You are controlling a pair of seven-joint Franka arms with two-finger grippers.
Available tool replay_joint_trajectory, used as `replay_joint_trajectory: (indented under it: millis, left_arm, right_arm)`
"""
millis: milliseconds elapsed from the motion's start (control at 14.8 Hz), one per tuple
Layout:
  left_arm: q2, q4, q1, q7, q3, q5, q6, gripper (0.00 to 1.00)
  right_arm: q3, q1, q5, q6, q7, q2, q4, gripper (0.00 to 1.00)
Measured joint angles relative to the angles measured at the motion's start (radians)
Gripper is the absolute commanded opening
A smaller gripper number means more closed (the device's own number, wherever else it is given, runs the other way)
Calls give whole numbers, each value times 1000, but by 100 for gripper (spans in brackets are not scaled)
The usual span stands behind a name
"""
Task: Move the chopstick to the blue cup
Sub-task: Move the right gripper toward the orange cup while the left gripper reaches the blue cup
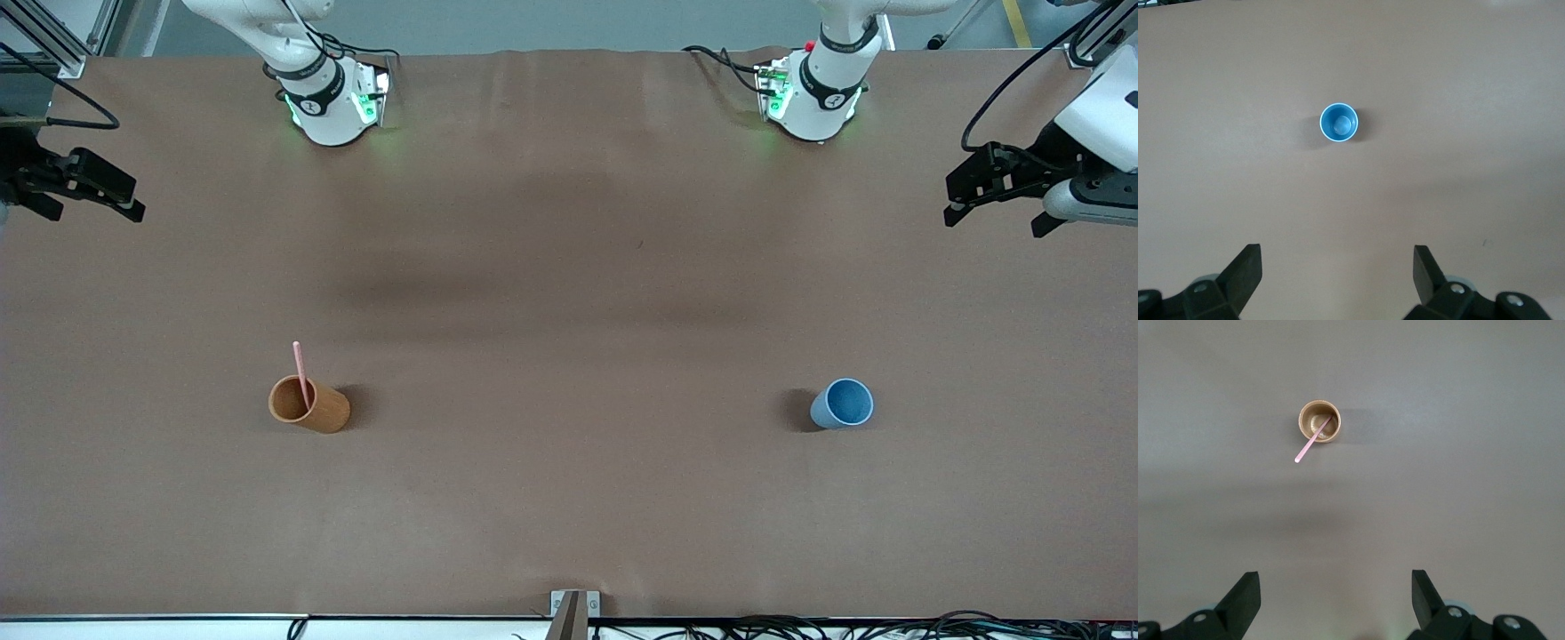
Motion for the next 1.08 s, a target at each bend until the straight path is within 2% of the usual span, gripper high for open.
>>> replay_joint_trajectory:
  millis: [541,743,1081]
  left_arm:
    - [30,1,0,-3,-2,-10,6,100]
    - [128,-2,11,-2,12,-37,79,100]
    - [378,-19,28,1,28,-29,319,100]
  right_arm:
    - [0,0,0,1,0,0,0,100]
    - [1,5,0,12,0,1,-16,100]
    - [2,35,1,153,0,-10,-194,98]
